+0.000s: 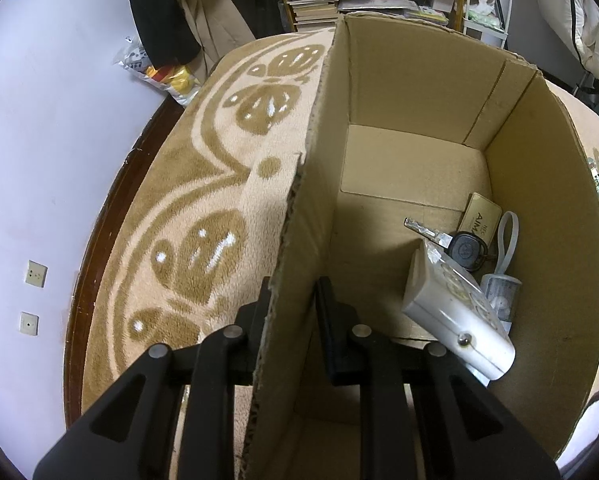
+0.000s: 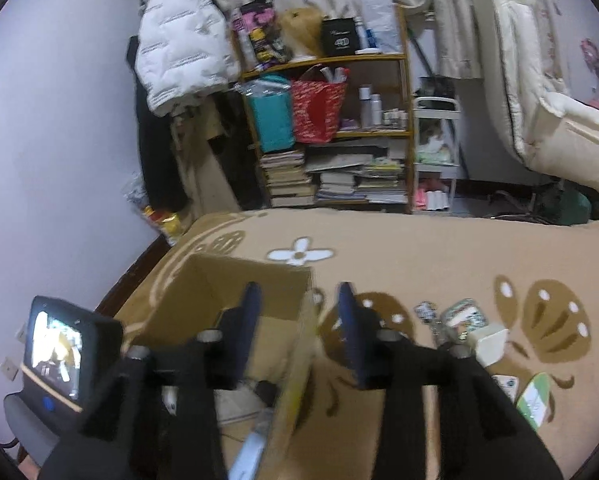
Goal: Organize rigid objects
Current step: 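Carry the light blue cylinder into the box and release it, then grasp the flat white square item with the right tool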
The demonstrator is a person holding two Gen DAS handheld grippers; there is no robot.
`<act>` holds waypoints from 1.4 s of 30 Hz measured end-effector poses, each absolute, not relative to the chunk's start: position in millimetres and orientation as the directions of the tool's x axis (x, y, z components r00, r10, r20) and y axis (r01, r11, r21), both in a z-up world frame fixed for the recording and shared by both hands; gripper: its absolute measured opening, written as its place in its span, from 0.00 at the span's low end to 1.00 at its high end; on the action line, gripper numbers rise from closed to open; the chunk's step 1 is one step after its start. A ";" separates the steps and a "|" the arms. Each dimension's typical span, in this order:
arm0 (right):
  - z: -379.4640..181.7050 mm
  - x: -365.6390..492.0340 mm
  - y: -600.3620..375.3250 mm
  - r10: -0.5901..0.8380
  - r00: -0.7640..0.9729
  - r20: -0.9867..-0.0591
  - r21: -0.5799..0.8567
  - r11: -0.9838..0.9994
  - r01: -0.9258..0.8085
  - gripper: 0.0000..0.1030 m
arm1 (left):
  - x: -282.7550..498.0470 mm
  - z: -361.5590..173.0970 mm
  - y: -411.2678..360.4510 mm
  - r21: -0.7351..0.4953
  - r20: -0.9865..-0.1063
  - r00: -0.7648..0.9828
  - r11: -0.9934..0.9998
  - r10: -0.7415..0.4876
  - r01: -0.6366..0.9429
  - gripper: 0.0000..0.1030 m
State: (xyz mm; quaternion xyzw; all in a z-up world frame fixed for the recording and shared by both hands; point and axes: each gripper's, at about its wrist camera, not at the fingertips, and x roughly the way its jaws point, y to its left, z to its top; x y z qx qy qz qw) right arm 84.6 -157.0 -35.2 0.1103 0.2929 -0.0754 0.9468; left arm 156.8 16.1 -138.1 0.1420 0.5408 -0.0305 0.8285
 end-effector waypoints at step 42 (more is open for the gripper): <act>-166.9 50.8 -289.2 -0.144 0.523 -0.840 0.205 0.808 0.553 0.99 | 156.7 -137.7 17.3 0.193 -0.908 0.408 0.960 0.097 0.201 0.19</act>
